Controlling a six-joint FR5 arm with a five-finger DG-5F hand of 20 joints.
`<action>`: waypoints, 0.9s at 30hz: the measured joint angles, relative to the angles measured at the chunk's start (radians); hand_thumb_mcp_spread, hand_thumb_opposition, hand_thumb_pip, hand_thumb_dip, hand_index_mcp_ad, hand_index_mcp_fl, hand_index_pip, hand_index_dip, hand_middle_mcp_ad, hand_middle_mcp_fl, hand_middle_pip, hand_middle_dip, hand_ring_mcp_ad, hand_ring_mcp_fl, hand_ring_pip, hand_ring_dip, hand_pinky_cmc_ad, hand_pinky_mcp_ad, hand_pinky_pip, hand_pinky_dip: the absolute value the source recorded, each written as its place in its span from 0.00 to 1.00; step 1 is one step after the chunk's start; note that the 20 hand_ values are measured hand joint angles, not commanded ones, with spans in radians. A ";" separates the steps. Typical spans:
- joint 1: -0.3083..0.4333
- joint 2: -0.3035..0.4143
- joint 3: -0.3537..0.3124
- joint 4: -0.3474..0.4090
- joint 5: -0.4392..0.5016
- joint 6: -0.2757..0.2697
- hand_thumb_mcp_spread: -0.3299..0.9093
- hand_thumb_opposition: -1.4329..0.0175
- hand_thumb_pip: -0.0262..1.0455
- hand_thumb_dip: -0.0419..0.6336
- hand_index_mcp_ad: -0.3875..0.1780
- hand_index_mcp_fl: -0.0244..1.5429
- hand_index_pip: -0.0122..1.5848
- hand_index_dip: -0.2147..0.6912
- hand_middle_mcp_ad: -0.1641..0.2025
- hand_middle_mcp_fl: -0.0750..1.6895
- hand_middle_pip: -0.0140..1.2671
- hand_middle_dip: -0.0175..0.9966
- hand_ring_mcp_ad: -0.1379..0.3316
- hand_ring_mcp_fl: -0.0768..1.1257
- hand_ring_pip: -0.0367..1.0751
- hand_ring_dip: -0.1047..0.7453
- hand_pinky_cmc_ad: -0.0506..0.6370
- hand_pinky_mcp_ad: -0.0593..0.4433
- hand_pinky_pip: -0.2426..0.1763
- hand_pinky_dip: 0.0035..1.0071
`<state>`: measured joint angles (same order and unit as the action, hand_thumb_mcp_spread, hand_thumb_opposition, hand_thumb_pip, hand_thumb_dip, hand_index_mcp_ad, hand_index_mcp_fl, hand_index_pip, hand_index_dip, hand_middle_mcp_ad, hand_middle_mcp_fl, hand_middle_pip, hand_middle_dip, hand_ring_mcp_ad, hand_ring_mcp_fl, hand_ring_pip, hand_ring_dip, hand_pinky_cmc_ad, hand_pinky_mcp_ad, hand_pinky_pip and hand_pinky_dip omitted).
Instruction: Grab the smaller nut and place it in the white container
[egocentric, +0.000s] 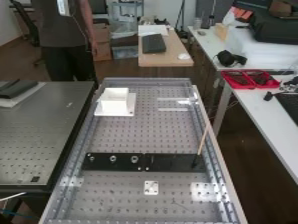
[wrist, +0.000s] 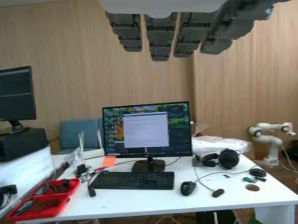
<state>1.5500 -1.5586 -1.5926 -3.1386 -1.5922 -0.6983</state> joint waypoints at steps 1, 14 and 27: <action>-0.001 0.001 -0.001 0.001 0.000 0.001 0.26 0.99 0.02 0.07 0.66 0.03 0.01 0.25 0.65 0.07 0.03 0.04 0.41 0.07 0.05 0.14 0.16 0.22 0.55 0.01; -0.008 0.006 -0.011 0.012 -0.006 0.005 0.46 0.60 0.30 0.12 0.58 0.03 0.04 0.45 0.61 0.06 0.09 0.22 0.52 0.07 0.08 0.22 0.58 0.67 0.44 0.35; -0.016 0.007 -0.022 0.026 -0.014 0.004 0.47 0.51 0.32 0.12 0.59 0.03 0.05 0.53 0.61 0.06 0.10 0.28 0.63 0.07 0.10 0.26 0.75 0.81 0.30 0.45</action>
<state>1.5340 -1.5513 -1.6147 -3.1129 -1.6059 -0.6939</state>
